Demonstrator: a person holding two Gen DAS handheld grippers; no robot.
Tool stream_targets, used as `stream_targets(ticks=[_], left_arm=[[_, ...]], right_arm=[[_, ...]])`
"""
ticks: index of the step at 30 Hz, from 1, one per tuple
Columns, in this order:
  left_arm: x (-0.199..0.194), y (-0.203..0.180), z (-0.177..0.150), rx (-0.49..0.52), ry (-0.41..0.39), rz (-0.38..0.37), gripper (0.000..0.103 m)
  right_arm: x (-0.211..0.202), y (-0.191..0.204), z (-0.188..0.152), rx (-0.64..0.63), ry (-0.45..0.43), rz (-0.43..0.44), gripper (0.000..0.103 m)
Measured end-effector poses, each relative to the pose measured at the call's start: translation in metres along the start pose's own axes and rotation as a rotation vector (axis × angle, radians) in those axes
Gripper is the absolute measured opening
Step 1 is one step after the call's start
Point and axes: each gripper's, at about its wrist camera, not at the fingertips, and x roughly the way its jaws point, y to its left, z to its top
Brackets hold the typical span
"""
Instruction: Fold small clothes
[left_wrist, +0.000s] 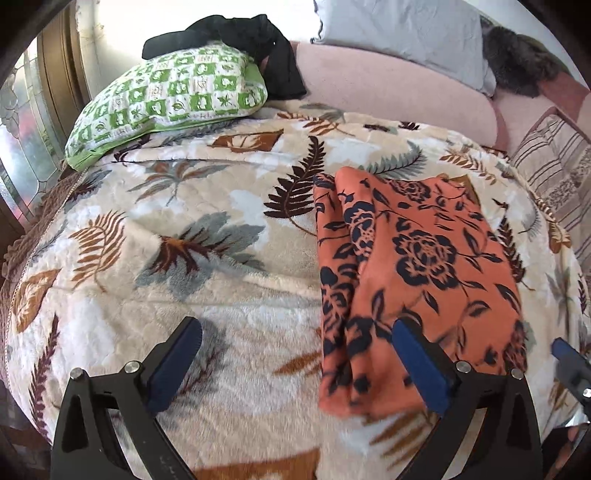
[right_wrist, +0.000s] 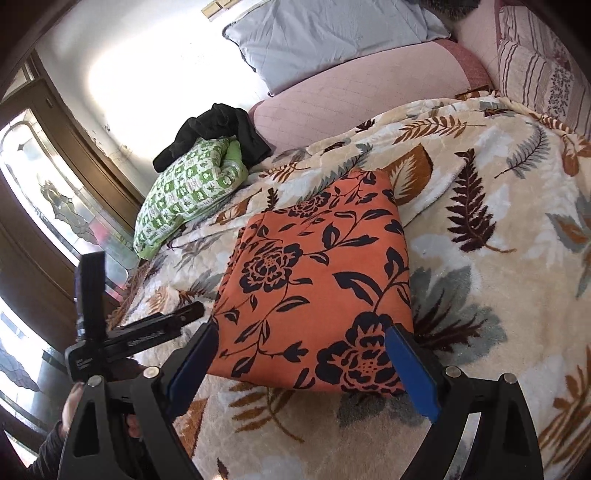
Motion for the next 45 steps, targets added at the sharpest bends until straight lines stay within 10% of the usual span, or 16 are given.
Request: stream_targets(ticks=[24,34,38,41,45], left_arm=[[-0.021,0.026,-0.051,-0.053,0.021,-0.013,0.103],[-0.003,0.004,-0.028,0.013,-0.023,-0.033,0.103],[0.053,-0.005,-0.037,0.069,0.143,0.065,0.103],[0.056,0.001,-0.044,0.021,0.138,0.039,0.103],[0.055,-0.007,-0.044,0.063,0.130,0.063,0.103]], right_arm=[[0.008,0.003,-0.042,0.010,0.103,-0.087,0.093],[0.022,-0.060,0.002,0.241,0.077,-0.014,0.093],[0.064,-0.087,0.018,0.355,0.192,0.069,0.093],[0.084,-0.065,0.030,0.210,0.259,-0.018,0.065],[0.084,-0.016,0.036,-0.110,0.242,-0.232,0.056]])
